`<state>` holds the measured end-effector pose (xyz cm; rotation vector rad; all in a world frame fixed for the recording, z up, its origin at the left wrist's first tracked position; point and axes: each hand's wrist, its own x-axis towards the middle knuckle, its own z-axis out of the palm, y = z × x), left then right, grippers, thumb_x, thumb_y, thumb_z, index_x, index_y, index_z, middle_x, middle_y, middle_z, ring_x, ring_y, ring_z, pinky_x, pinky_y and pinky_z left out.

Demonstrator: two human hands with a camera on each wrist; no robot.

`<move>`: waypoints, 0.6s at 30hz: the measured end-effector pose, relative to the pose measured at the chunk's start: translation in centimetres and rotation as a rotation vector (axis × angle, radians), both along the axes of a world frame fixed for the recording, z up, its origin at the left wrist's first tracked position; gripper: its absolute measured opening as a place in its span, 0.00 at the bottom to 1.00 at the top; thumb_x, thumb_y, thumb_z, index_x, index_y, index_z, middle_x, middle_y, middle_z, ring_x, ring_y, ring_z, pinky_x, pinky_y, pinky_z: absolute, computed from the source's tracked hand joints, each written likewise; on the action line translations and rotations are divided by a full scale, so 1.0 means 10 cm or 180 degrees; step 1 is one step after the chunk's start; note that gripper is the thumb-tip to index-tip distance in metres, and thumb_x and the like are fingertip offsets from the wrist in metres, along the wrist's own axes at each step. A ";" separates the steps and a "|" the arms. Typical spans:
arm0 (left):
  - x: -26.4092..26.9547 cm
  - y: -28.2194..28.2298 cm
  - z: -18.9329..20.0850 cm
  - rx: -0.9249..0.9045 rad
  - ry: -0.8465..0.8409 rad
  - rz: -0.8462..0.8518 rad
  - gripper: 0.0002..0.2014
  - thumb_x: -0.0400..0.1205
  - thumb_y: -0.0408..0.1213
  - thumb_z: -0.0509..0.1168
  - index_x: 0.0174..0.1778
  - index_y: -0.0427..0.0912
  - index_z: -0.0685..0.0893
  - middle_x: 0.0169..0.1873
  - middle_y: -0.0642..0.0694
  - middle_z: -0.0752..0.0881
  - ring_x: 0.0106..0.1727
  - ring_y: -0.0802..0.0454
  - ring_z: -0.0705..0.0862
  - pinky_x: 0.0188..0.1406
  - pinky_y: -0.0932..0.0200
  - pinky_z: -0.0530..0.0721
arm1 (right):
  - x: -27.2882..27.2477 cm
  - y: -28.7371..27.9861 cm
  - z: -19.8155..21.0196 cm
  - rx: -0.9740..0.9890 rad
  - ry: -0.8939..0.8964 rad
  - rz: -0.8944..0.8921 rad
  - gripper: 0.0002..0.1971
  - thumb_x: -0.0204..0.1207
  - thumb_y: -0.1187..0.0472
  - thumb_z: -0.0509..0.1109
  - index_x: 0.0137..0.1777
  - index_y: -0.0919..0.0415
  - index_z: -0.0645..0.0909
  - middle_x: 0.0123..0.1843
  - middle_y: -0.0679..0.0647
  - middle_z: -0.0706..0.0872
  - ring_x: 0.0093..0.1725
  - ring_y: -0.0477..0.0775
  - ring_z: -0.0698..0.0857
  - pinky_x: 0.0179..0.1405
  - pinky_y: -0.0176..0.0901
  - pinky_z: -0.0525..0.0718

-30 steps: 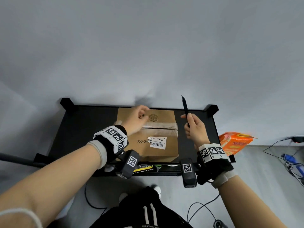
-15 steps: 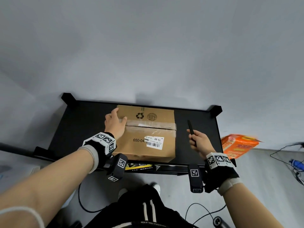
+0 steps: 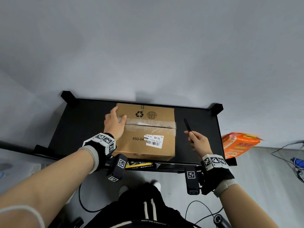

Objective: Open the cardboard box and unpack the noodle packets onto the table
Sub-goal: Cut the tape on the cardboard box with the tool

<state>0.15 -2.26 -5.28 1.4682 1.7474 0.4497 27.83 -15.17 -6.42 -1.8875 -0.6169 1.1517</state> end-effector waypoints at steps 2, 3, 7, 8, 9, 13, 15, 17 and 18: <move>0.00 0.00 0.00 0.0000 -0.0010 -0.0005 0.28 0.84 0.47 0.57 0.80 0.49 0.57 0.76 0.36 0.63 0.76 0.38 0.66 0.77 0.42 0.66 | 0.00 -0.01 0.00 0.0109 0.0199 -0.0094 0.13 0.84 0.66 0.56 0.59 0.64 0.82 0.31 0.51 0.71 0.13 0.38 0.66 0.11 0.26 0.61; -0.01 0.00 -0.01 -0.0003 -0.0024 -0.0007 0.29 0.84 0.47 0.57 0.80 0.49 0.57 0.76 0.36 0.63 0.76 0.38 0.66 0.77 0.42 0.66 | 0.00 0.00 0.00 0.0137 0.0321 -0.0149 0.14 0.84 0.67 0.55 0.60 0.63 0.81 0.32 0.51 0.71 0.13 0.38 0.66 0.11 0.25 0.61; -0.01 0.01 -0.02 0.0016 -0.0056 -0.0018 0.29 0.84 0.46 0.58 0.80 0.49 0.57 0.76 0.36 0.63 0.76 0.38 0.67 0.77 0.41 0.67 | 0.01 0.03 -0.02 0.0142 0.0715 -0.0295 0.15 0.83 0.74 0.52 0.63 0.67 0.77 0.34 0.51 0.72 0.17 0.38 0.68 0.12 0.25 0.62; -0.01 0.01 -0.02 0.0019 -0.0059 -0.0024 0.29 0.84 0.46 0.58 0.80 0.49 0.57 0.76 0.36 0.63 0.76 0.38 0.67 0.77 0.41 0.67 | 0.01 0.04 -0.02 0.0142 0.0779 -0.0312 0.16 0.83 0.74 0.52 0.64 0.67 0.77 0.35 0.51 0.72 0.21 0.38 0.69 0.12 0.25 0.63; -0.01 0.01 -0.02 0.0017 -0.0067 -0.0028 0.29 0.84 0.46 0.58 0.80 0.49 0.57 0.76 0.36 0.63 0.76 0.39 0.67 0.77 0.42 0.66 | 0.01 0.04 -0.03 0.0150 0.0823 -0.0328 0.16 0.83 0.75 0.52 0.64 0.68 0.77 0.36 0.51 0.73 0.24 0.40 0.69 0.13 0.25 0.64; -0.03 0.01 -0.03 -0.0010 -0.0100 -0.0021 0.29 0.84 0.46 0.58 0.80 0.50 0.57 0.76 0.37 0.63 0.76 0.39 0.67 0.77 0.42 0.67 | -0.02 0.03 -0.04 0.0135 0.0691 -0.0266 0.15 0.85 0.68 0.55 0.62 0.56 0.79 0.41 0.51 0.78 0.35 0.45 0.76 0.23 0.29 0.78; -0.02 0.01 -0.03 -0.0014 -0.0119 -0.0023 0.29 0.84 0.46 0.58 0.80 0.50 0.57 0.76 0.37 0.63 0.75 0.40 0.68 0.76 0.41 0.68 | -0.04 0.02 -0.03 0.0026 0.0607 -0.0200 0.14 0.86 0.61 0.54 0.65 0.47 0.76 0.38 0.51 0.80 0.31 0.46 0.77 0.19 0.31 0.77; -0.03 0.01 -0.02 -0.0007 -0.0127 -0.0030 0.29 0.84 0.46 0.58 0.80 0.50 0.57 0.75 0.37 0.63 0.75 0.40 0.68 0.76 0.41 0.68 | -0.05 0.02 -0.05 -0.0069 0.0497 -0.0137 0.14 0.86 0.58 0.53 0.65 0.44 0.74 0.32 0.52 0.76 0.22 0.43 0.71 0.13 0.29 0.67; -0.03 0.01 -0.02 -0.0006 -0.0134 -0.0030 0.29 0.84 0.46 0.58 0.80 0.50 0.57 0.75 0.37 0.63 0.75 0.40 0.68 0.77 0.42 0.68 | -0.05 0.03 -0.06 -0.0101 0.0460 -0.0109 0.14 0.86 0.58 0.53 0.65 0.45 0.74 0.31 0.52 0.74 0.18 0.40 0.68 0.11 0.28 0.64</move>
